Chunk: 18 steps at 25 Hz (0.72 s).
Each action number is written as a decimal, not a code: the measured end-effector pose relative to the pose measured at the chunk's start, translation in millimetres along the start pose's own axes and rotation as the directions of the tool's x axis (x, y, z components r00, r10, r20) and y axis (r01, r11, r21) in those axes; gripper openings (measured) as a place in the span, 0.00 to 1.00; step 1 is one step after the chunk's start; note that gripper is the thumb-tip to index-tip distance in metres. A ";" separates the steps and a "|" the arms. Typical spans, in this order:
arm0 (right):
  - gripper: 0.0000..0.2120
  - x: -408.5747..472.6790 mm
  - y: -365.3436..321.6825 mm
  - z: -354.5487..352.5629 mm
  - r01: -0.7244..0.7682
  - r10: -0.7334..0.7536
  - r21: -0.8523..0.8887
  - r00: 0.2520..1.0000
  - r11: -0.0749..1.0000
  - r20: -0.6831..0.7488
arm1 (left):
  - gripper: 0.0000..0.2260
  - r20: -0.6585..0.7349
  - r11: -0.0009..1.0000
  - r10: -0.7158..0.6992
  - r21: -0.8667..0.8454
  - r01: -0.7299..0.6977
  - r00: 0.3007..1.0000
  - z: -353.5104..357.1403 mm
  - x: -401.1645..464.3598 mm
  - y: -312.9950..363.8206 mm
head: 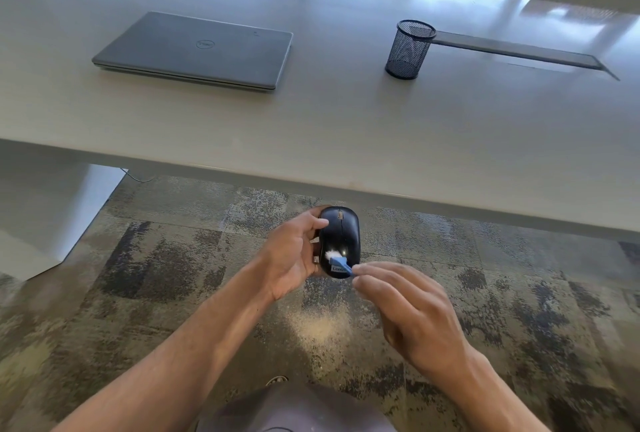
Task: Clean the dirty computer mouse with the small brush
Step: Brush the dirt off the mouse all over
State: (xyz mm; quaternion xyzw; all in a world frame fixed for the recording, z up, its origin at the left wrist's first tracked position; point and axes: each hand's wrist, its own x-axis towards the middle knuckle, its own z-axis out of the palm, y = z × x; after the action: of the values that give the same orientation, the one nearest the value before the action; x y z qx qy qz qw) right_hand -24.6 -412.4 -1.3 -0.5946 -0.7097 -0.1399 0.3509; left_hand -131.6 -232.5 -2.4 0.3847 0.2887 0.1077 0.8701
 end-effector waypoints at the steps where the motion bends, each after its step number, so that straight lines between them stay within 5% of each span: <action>1: 0.07 2.1 0.6 1.2 0.005 -0.005 -0.020 1.000 1.000 -0.005 | 0.15 0.010 1.000 0.000 -0.001 0.000 1.000 0.5 0.2 0.1; 6: 0.07 -7.6 -8.6 7.6 0.038 -0.037 -0.004 0.993 0.999 0.114 | 0.15 -0.007 1.000 0.002 -0.012 -0.002 1.000 -1.6 2.9 0.5; 12: 0.09 -0.6 -5.8 6.0 0.004 -0.004 0.005 1.000 1.000 0.001 | 0.15 0.000 1.000 0.007 0.006 -0.007 1.000 -1.4 4.8 0.2; 18: 0.09 -3.0 -10.1 -0.6 -0.020 0.018 0.024 0.997 1.000 0.071 | 0.15 0.007 1.000 0.010 0.003 -0.010 1.000 -0.9 4.2 1.9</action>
State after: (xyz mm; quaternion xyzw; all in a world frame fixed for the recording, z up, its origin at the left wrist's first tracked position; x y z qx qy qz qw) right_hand -33.8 -417.6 -0.6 -0.6014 -0.7179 -0.1065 0.3342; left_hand -128.7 -229.0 -3.2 0.3878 0.2839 0.1105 0.8699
